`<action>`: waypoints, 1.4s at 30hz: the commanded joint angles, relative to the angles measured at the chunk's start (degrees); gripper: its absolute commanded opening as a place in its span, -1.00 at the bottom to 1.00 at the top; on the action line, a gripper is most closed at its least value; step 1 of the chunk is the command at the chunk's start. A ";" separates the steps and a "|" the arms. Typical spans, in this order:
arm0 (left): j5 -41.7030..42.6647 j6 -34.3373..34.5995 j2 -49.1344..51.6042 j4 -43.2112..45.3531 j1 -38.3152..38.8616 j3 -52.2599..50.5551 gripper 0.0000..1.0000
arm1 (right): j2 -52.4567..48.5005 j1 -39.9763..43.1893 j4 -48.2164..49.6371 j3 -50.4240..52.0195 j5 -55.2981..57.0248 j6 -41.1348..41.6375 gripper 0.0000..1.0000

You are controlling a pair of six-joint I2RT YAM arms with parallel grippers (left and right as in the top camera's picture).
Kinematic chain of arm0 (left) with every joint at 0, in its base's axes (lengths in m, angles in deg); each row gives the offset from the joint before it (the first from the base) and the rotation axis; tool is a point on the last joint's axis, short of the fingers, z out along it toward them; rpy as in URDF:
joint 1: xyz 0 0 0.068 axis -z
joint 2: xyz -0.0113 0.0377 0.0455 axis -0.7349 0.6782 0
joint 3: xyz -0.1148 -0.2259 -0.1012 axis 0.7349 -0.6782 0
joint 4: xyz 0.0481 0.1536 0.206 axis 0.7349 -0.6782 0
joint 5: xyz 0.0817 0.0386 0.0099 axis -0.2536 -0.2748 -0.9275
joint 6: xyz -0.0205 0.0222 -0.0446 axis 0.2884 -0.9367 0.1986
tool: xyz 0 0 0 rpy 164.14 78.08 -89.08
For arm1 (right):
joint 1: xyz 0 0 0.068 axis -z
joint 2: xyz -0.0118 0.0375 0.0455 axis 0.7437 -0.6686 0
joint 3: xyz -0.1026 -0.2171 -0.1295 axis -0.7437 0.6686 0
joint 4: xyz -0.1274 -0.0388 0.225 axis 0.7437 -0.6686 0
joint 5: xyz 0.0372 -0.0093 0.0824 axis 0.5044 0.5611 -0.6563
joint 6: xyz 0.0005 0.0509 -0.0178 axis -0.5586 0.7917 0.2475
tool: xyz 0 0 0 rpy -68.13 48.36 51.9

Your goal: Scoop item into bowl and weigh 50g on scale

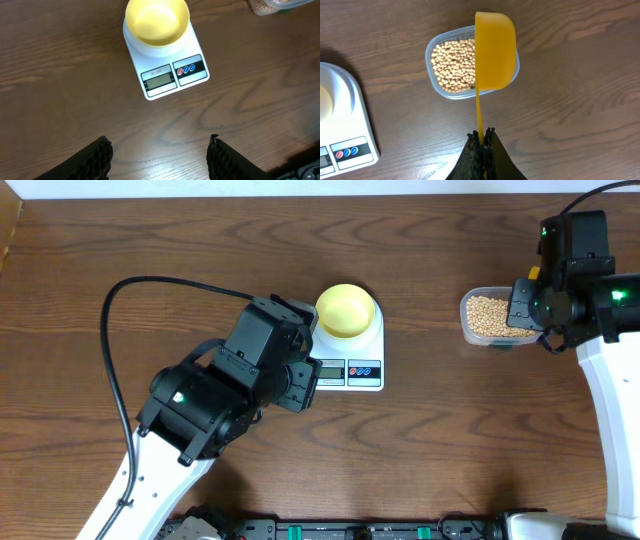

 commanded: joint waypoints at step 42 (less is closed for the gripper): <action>3.78 -0.72 1.40 -1.16 -0.15 1.09 0.99 | -22.27 2.84 -0.31 0.59 4.74 4.13 -0.98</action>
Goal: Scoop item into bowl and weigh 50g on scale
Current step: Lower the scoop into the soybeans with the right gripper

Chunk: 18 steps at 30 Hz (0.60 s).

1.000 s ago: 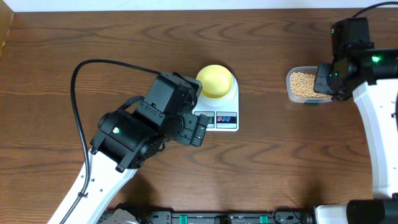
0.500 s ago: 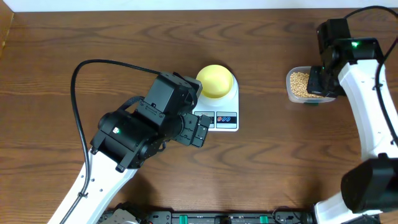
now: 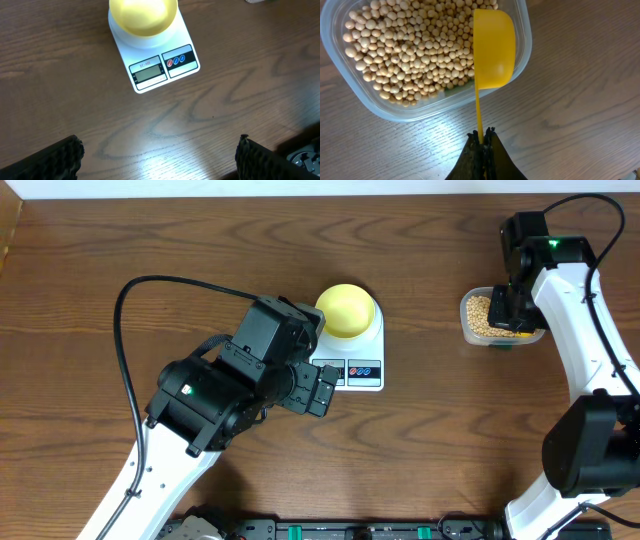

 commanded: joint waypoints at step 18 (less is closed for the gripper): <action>0.55 -0.28 -0.07 -0.24 -0.15 1.09 0.99 | -5.11 0.55 -2.32 0.28 -10.34 -4.68 -0.98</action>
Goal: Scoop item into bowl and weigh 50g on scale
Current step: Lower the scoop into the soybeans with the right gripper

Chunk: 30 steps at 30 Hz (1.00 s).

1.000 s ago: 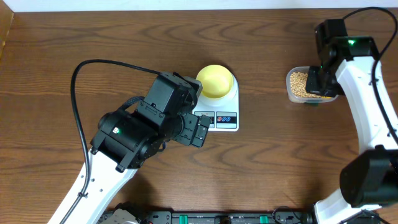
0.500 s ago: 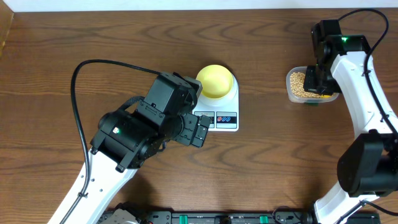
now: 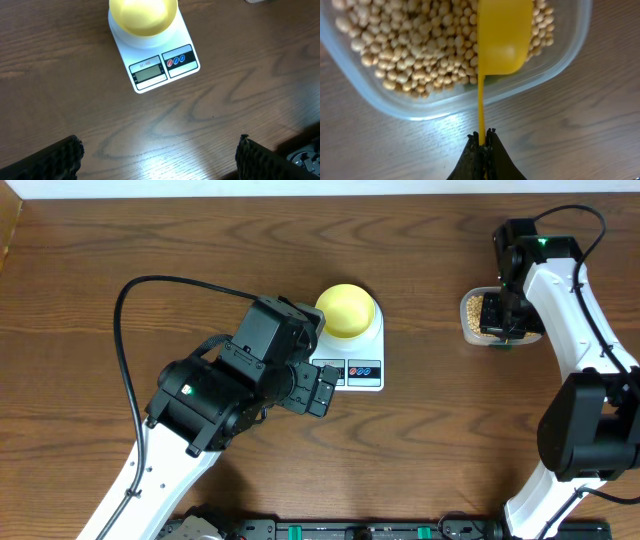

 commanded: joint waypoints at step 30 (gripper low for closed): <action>0.55 -0.31 -0.07 -0.22 -0.15 1.09 0.99 | -0.55 9.66 -6.45 -1.05 -27.21 -11.93 -0.98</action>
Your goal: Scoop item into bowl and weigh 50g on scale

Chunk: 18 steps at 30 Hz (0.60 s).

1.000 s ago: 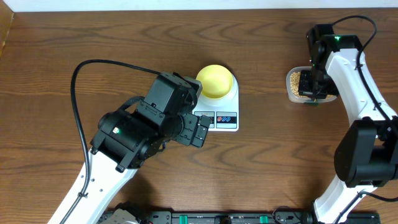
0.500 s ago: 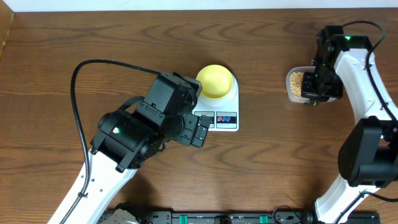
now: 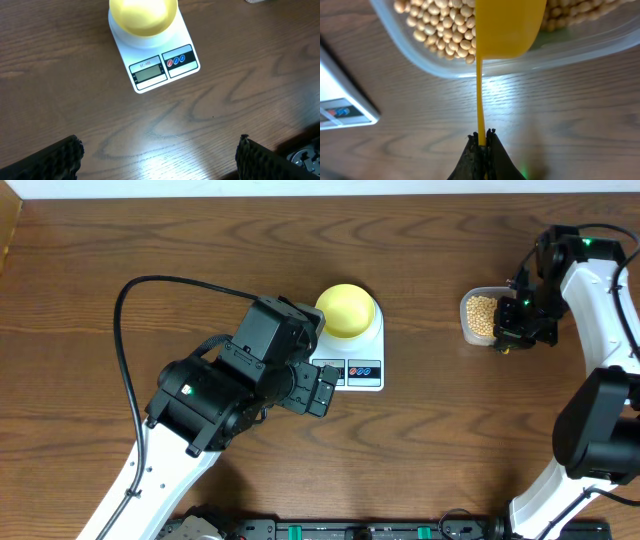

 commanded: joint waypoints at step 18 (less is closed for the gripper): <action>0.55 -0.31 -0.04 -0.24 -0.15 1.03 0.99 | -0.48 9.18 -4.24 -2.75 -10.49 -8.20 -0.98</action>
